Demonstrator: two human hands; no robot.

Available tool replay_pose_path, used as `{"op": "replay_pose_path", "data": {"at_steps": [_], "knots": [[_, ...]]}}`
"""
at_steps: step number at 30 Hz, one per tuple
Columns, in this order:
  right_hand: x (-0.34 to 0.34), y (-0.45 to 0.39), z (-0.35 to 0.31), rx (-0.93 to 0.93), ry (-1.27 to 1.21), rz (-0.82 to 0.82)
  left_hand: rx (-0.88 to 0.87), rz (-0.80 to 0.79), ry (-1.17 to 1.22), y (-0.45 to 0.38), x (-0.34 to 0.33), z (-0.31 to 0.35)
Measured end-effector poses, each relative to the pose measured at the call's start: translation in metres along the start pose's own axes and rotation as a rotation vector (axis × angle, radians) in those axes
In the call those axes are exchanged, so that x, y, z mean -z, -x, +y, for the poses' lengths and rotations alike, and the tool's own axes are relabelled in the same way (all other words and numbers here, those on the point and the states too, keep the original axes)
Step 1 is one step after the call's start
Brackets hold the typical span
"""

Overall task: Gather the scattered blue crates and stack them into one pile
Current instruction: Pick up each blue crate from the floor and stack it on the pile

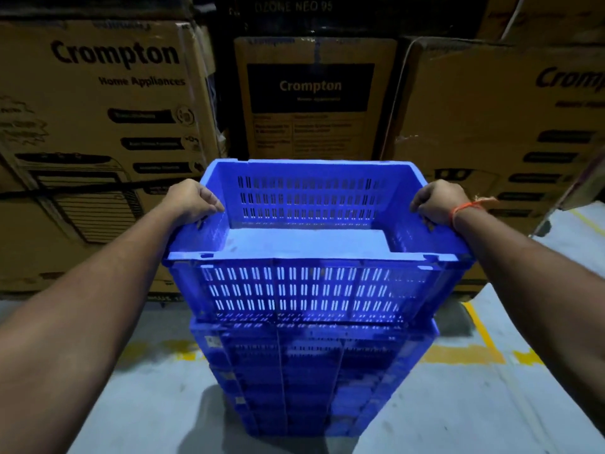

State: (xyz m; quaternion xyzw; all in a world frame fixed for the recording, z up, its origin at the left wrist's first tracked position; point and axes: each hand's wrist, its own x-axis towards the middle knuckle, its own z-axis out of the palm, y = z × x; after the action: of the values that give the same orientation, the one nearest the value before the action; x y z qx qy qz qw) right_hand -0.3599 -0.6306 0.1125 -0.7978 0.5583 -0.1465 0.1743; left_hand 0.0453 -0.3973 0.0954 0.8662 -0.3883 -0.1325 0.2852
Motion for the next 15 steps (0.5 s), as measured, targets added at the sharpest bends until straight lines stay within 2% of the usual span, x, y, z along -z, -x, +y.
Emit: {"op": "replay_pose_path", "data": {"at_steps": [15], "knots": [[0.008,0.021,-0.001,0.036,0.269,-0.156,-0.016,-0.137,0.061,0.018,0.004,-0.005]]}}
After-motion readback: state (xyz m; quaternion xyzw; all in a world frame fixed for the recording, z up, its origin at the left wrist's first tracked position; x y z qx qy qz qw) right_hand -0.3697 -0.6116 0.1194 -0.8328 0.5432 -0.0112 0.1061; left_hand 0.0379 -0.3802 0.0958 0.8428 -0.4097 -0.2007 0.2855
